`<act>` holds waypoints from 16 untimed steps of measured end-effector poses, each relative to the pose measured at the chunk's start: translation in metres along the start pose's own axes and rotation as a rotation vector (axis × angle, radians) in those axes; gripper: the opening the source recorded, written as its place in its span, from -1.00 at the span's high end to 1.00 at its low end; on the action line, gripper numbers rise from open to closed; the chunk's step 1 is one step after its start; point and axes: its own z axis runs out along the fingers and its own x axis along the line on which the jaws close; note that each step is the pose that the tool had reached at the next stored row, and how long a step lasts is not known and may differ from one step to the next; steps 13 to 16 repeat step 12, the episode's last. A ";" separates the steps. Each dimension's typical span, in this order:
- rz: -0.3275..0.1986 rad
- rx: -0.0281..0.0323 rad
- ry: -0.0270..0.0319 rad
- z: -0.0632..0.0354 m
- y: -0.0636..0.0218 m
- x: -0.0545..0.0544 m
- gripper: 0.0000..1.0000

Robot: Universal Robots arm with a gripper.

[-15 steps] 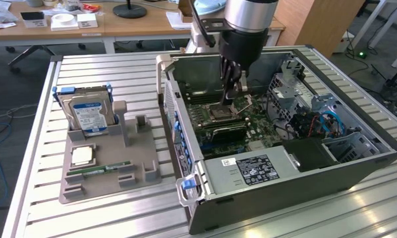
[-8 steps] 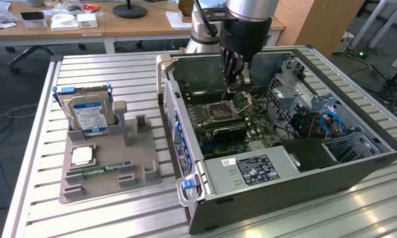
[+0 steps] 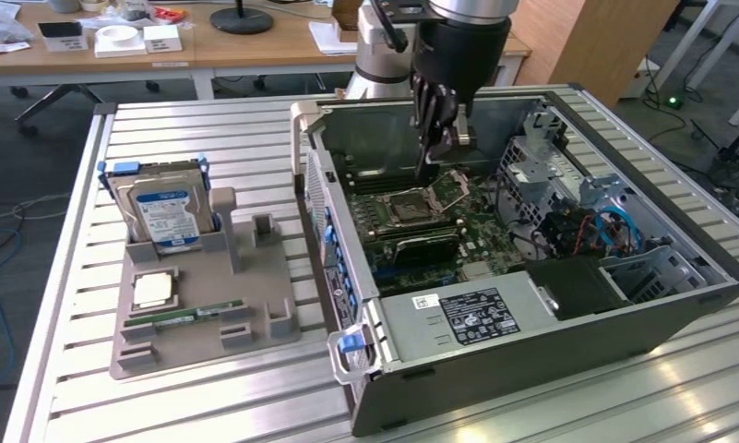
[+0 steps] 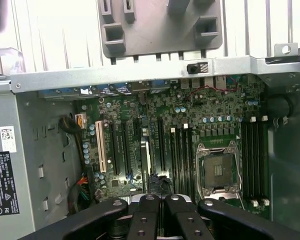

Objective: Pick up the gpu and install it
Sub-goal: 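Press down on the gpu until it lock into place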

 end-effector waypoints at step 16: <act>0.000 0.0000 0.0003 -0.0059 -0.0001 0.000 0.79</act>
